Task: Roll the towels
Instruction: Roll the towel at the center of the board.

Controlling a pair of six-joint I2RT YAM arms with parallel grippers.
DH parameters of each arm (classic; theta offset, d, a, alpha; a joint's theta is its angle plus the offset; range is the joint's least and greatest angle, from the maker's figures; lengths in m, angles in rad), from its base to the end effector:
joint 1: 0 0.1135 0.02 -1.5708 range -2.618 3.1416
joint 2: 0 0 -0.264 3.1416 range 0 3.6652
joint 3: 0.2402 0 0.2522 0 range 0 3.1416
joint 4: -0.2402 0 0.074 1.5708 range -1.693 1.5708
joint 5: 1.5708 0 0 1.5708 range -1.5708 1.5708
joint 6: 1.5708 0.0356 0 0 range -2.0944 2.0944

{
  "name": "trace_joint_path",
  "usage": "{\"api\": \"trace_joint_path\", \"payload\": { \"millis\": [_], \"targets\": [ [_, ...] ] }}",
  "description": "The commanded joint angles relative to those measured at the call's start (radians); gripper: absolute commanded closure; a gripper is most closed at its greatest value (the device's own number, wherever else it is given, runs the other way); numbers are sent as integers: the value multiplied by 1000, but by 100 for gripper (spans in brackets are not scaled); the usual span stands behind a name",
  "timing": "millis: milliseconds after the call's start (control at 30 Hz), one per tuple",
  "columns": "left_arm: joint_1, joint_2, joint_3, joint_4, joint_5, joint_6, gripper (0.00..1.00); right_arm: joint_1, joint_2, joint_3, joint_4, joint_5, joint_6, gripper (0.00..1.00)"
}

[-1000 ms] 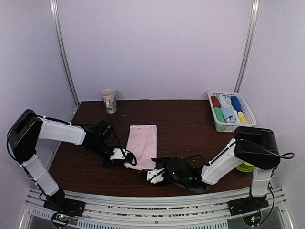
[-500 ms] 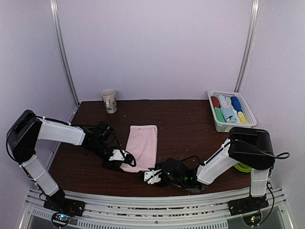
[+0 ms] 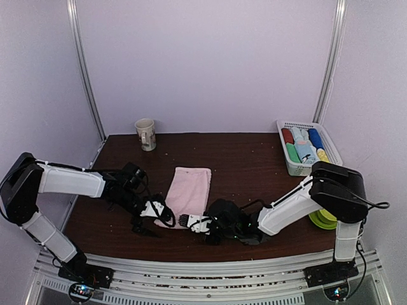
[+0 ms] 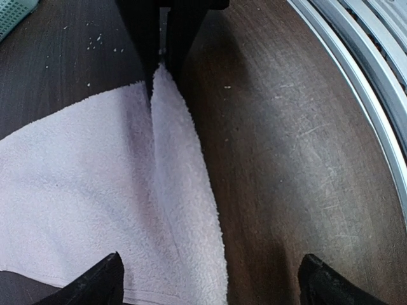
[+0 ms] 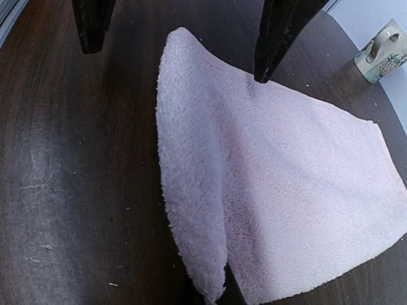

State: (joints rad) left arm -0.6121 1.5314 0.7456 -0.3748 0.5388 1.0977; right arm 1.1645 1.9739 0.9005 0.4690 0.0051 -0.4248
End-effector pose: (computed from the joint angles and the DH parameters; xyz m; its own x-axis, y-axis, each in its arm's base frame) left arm 0.2079 -0.1683 0.1505 0.2461 0.7608 -0.6006 0.9691 -0.2025 0.1406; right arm 0.1517 0.3521 0.1074 0.1733 -0.6401 -0.7485 -0.9280 0.1485 -0.3418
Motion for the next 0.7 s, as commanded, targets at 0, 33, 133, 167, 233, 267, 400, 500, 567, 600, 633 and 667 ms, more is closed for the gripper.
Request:
{"api": "trace_joint_path", "payload": {
  "millis": [0,33,133,167,233,267,400,500,567,600,633,667],
  "targets": [
    [3,-1,-30,34,17,-39,3,-40,-21,42,-108,-110,138,100],
    [3,-5,-41,51,11,-52,4,-48,-19,51,-123,-126,154,100],
    [3,-14,-64,93,-7,-96,6,-77,-10,88,-182,-184,203,100],
    [2,-15,-67,98,-9,-107,7,-84,-8,100,-203,-205,217,100],
    [2,-10,-71,111,-19,-132,12,-99,0,130,-242,-247,233,100],
    [3,-6,-71,122,-28,-151,14,-106,5,144,-269,-267,240,100],
    [4,4,-71,168,-57,-203,20,-133,27,183,-335,-346,272,100],
    [7,13,-68,186,-67,-227,20,-160,44,201,-356,-405,309,100],
    [11,24,-58,183,-67,-235,22,-178,56,215,-376,-446,329,100],
    [15,31,-49,176,-63,-238,25,-184,63,224,-388,-463,336,100],
    [21,40,-40,167,-60,-239,28,-192,68,229,-394,-478,344,100],
    [28,49,-31,154,-52,-240,32,-199,72,232,-398,-493,353,100]
  ]
}}
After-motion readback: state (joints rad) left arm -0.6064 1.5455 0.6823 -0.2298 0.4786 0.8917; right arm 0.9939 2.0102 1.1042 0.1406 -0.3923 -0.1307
